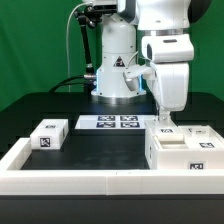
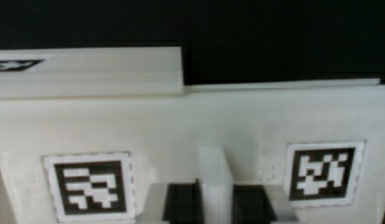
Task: Assemble cabinet
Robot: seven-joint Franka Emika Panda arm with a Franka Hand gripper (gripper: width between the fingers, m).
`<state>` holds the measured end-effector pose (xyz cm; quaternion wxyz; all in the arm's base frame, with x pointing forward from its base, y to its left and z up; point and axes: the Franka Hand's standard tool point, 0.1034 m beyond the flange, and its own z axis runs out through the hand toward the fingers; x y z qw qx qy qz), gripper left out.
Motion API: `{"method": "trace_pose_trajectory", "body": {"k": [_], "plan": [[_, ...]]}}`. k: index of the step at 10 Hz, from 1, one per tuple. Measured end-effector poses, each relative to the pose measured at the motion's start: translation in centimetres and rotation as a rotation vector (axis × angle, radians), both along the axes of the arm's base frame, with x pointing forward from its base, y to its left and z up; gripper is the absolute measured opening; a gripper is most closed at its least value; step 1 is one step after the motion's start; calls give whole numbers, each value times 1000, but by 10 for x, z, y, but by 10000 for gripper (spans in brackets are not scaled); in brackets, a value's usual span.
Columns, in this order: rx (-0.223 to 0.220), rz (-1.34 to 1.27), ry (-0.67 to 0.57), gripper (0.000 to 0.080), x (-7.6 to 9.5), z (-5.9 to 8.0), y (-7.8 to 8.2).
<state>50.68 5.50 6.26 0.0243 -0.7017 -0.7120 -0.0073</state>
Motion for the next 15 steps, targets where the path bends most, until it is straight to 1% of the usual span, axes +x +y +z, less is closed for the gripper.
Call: {"method": "trace_pose_trajectory", "body": {"k": [3, 7, 9, 11, 12, 13, 14, 15], "plan": [[7, -10, 7, 70, 31, 0, 0], [22, -16, -20, 70, 61, 0, 3], [27, -21, -29, 70, 69, 0, 4], [27, -21, -29, 70, 69, 0, 5], [27, -21, -28, 146, 69, 0, 5], [27, -22, -28, 146, 69, 0, 5], [27, -22, -28, 281, 69, 0, 4], [27, -22, -28, 463, 69, 0, 4]]}}
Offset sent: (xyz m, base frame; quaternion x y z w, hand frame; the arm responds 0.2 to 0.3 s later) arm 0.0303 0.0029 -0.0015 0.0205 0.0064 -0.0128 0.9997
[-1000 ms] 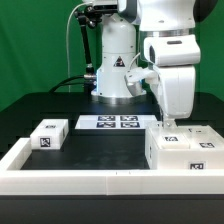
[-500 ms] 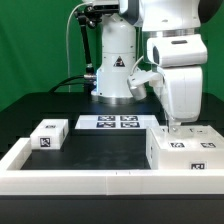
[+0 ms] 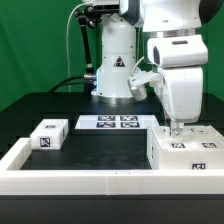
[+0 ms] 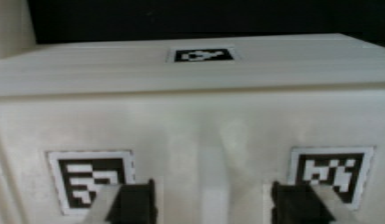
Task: Assemble cabinet
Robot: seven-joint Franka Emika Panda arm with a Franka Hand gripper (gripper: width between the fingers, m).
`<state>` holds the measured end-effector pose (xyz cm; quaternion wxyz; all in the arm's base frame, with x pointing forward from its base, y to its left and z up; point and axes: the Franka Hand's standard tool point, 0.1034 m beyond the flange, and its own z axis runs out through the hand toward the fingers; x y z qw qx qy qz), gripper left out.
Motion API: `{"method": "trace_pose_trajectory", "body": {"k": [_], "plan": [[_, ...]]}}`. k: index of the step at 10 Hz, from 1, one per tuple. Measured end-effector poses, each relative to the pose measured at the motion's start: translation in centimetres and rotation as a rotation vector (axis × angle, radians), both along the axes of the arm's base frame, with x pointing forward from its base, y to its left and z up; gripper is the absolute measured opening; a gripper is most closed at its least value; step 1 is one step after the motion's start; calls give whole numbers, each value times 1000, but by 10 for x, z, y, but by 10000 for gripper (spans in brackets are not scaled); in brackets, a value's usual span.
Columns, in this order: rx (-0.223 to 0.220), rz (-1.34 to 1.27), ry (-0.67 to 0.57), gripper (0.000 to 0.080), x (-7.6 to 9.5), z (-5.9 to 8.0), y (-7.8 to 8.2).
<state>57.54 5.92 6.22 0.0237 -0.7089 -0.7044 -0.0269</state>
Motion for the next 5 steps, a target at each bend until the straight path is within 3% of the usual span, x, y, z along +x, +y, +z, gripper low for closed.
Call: {"method": "trace_pose_trajectory", "body": {"k": [1, 2, 3, 5], "plan": [[0, 0, 0, 599, 0, 0, 0], [0, 0, 0, 599, 0, 0, 0], [0, 0, 0, 749, 0, 0, 0], [0, 0, 0, 786, 0, 0, 0]]}}
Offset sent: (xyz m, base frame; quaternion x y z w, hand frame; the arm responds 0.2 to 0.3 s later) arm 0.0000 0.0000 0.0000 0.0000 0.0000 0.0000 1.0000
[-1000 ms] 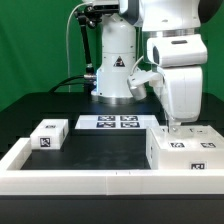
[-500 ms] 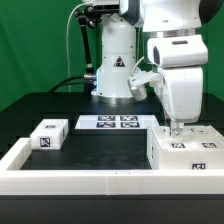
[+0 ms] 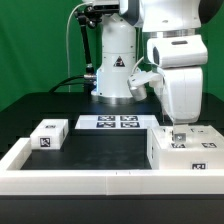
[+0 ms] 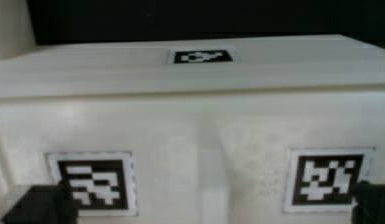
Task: Assemble cabinet
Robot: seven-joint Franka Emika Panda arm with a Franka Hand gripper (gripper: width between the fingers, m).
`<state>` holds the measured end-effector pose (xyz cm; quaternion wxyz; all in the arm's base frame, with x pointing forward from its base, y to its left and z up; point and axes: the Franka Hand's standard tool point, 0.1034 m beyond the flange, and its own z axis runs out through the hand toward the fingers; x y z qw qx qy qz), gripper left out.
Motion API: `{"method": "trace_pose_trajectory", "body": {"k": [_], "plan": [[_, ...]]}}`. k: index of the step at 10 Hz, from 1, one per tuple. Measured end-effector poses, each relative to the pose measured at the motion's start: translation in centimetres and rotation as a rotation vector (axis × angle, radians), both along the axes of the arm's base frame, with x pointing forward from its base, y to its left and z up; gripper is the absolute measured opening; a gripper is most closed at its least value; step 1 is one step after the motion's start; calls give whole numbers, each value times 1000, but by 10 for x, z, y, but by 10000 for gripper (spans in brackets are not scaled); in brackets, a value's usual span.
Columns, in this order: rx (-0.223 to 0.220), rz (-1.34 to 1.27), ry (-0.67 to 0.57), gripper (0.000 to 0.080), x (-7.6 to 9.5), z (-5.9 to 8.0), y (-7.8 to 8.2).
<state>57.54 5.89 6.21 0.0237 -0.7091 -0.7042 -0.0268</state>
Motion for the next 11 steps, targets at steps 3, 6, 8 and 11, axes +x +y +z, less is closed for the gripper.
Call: {"method": "trace_pose_trajectory", "body": {"k": [3, 6, 8, 11], "plan": [[0, 0, 0, 796, 0, 0, 0], [0, 0, 0, 796, 0, 0, 0], [0, 0, -1, 796, 0, 0, 0], [-26, -24, -16, 796, -27, 22, -4]]}}
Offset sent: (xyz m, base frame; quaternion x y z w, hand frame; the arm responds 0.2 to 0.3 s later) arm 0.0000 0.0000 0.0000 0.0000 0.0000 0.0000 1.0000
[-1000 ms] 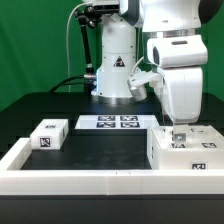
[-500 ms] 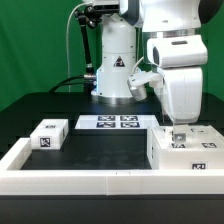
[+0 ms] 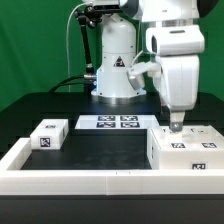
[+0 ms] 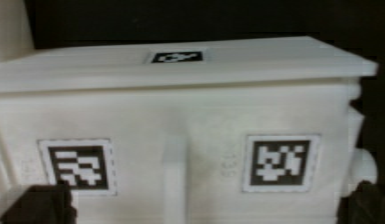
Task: Assemble cabinet
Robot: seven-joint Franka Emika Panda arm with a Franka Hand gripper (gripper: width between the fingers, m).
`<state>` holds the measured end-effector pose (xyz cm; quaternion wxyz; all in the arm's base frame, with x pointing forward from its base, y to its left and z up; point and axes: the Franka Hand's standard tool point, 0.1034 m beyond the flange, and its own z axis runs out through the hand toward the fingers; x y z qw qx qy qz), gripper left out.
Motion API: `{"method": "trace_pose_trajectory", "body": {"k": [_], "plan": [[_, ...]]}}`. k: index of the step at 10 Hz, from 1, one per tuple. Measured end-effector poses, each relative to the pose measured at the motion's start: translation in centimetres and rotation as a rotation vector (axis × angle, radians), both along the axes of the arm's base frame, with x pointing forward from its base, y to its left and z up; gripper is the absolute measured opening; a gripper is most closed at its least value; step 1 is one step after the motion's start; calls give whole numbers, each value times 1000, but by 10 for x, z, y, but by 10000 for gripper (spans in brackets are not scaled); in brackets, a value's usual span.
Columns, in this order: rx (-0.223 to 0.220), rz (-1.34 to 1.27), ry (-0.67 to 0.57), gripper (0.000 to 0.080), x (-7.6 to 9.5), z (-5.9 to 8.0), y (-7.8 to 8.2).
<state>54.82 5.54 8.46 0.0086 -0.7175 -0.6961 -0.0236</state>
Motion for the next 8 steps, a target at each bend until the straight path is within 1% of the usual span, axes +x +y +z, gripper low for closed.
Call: {"method": "trace_pose_trajectory", "body": {"k": [1, 3, 7, 8], "plan": [[-6, -24, 5, 796, -12, 2, 0], [-11, -50, 1, 796, -35, 3, 1], [-10, -78, 6, 796, -36, 0, 1], [-7, -165, 10, 796, -36, 0, 1]]}}
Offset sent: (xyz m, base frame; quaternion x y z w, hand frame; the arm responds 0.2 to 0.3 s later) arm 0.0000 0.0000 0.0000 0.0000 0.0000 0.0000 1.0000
